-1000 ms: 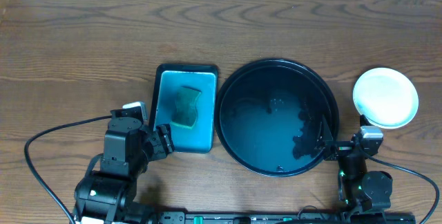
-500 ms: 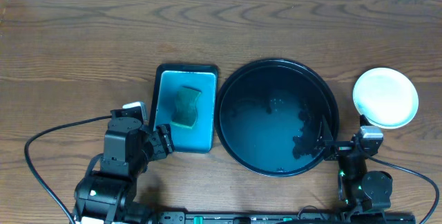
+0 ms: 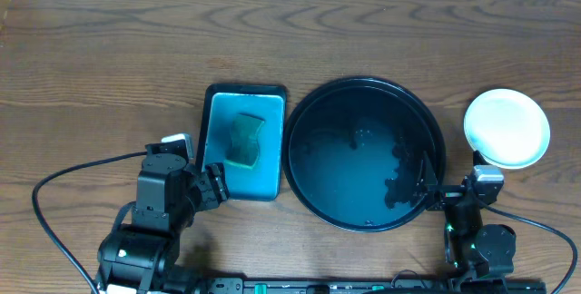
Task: Clean dirty plates on tray and stack at the side
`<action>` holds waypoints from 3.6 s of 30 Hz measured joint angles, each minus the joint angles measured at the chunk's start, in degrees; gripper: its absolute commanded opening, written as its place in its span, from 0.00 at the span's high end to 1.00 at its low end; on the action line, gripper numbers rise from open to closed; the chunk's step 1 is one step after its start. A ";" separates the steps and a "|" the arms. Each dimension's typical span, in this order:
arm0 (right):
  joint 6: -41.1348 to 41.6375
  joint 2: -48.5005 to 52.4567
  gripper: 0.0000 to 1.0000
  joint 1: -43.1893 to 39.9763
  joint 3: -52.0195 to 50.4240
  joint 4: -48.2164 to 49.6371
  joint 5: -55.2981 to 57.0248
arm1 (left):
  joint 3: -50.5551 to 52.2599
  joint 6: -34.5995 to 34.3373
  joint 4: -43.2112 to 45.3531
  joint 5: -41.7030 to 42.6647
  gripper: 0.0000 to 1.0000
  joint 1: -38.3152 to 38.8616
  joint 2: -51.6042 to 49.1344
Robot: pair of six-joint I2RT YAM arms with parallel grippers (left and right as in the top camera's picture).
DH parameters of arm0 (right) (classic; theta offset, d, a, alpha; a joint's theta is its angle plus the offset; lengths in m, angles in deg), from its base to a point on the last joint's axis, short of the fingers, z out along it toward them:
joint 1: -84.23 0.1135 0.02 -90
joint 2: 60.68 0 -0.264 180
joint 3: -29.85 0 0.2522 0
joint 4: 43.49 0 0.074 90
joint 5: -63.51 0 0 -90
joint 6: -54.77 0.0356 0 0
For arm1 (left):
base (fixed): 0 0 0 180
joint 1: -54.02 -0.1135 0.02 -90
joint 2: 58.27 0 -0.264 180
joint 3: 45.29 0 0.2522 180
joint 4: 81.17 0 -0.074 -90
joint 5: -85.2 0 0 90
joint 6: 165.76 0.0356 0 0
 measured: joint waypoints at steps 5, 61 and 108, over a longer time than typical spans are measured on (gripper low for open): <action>0.00 -0.02 0.01 0.02 0.00 0.00 0.00 | 0.00 0.00 0.00 0.02 0.24 0.00 0.00; 0.00 -0.02 0.01 0.00 0.00 0.02 0.00 | 37.05 27.50 41.94 -4.46 0.24 -4.50 37.57; 0.00 -0.02 0.01 0.00 0.00 0.02 0.00 | 36.94 27.50 41.77 -4.02 0.23 -4.50 37.57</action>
